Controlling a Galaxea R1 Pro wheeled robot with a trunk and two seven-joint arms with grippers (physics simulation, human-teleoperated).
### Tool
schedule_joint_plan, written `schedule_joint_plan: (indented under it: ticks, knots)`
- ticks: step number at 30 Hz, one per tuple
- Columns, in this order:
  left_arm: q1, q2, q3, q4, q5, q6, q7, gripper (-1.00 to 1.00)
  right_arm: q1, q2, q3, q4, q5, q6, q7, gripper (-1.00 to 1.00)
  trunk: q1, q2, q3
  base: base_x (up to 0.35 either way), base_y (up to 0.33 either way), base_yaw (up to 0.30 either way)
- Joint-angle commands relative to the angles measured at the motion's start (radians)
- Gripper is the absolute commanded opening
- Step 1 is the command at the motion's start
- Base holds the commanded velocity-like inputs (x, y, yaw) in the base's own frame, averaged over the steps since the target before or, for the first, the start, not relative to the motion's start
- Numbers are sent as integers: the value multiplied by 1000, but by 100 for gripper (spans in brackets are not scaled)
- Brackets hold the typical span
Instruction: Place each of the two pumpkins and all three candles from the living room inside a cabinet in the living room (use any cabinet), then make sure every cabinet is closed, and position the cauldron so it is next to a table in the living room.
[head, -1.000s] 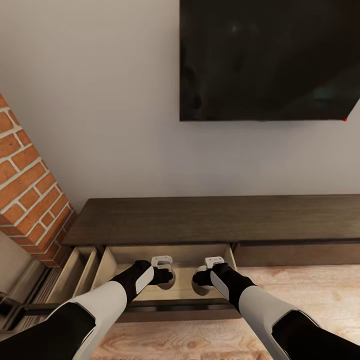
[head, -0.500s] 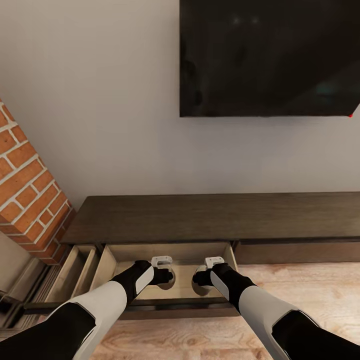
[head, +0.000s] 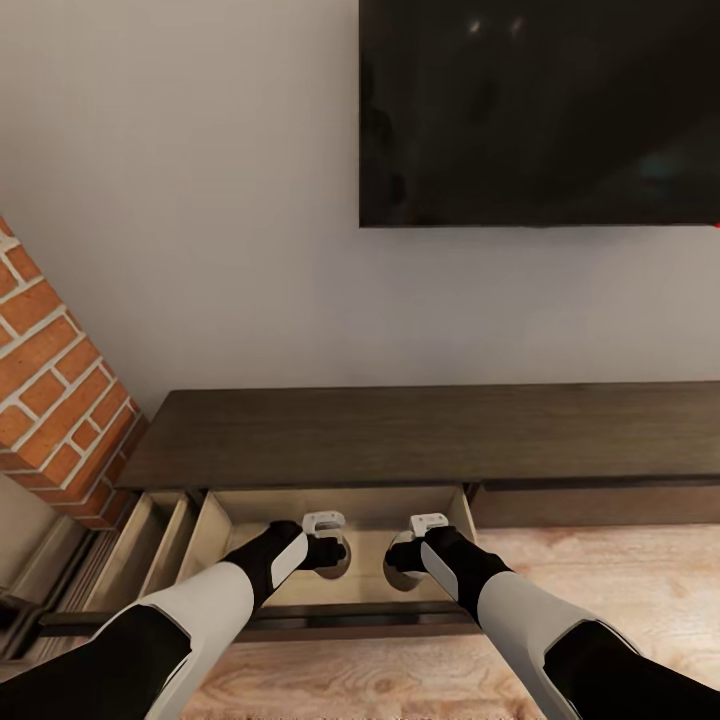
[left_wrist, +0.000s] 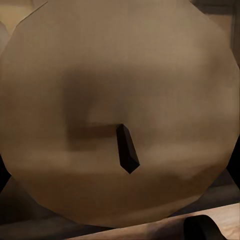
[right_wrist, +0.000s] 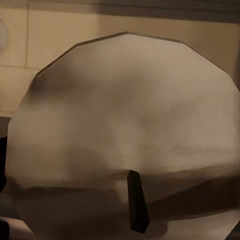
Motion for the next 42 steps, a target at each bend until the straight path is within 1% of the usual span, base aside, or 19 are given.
schedule_joint_plan:
  ticks: [1, 7, 10, 14, 17, 19, 23, 26, 35, 42]
  knots:
    - [0, 0, -4, -2, 9, 4, 6, -100, 0, 0, 8, -2, -11, 4, -7, -100, 0, 0, -2, 0, 0, 0]
    - [0, 0, -4, -2, 9, 4, 6, -100, 0, 0, 8, -2, -11, 4, -7, -100, 0, 0, -12, 10, 0, 0]
    - [-1, 0, -4, -2, 9, 4, 6, -100, 0, 0, 8, -2, -12, 2, -7, -100, 0, 0, -16, 173, 0, 0]
    - [0, 0, -4, -2, 9, 4, 6, -100, 0, 0, 8, -2, -11, -36, -5, -100, 0, 0, -17, 167, -18, 0]
    - [0, 0, -4, -2, 9, 4, 6, -100, 0, 1, 8, 5, -11, -57, -1, -100, 0, 0, -17, 41, -5, 0]
    - [0, 0, -4, -2, 9, 4, 6, -100, 0, 2, 9, 16, -11, -90, 1, -100, 0, 0, -17, 11, -1, 0]
    - [0, 0, -4, -2, 9, 5, 6, -100, 1, 4, 9, 32, -10, -123, 3, -100, 0, 0, -17, 2, 0, 0]
    - [-1, 0, -4, -2, 9, 5, 6, -100, 1, 13, 9, 41, -10, -128, 5, -100, 0, 0, -17, 0, 0, 0]
    - [-1, 0, -4, -2, 8, 5, 6, -100, 1, 18, 9, 43, -9, -129, 5, -100, 0, 0, -17, 0, 0, 0]
    - [0, 0, -4, -2, 8, 6, 6, -100, 1, 18, 9, 43, -9, -129, 5, -100, 27, -49, -39, 0, 0, 0]
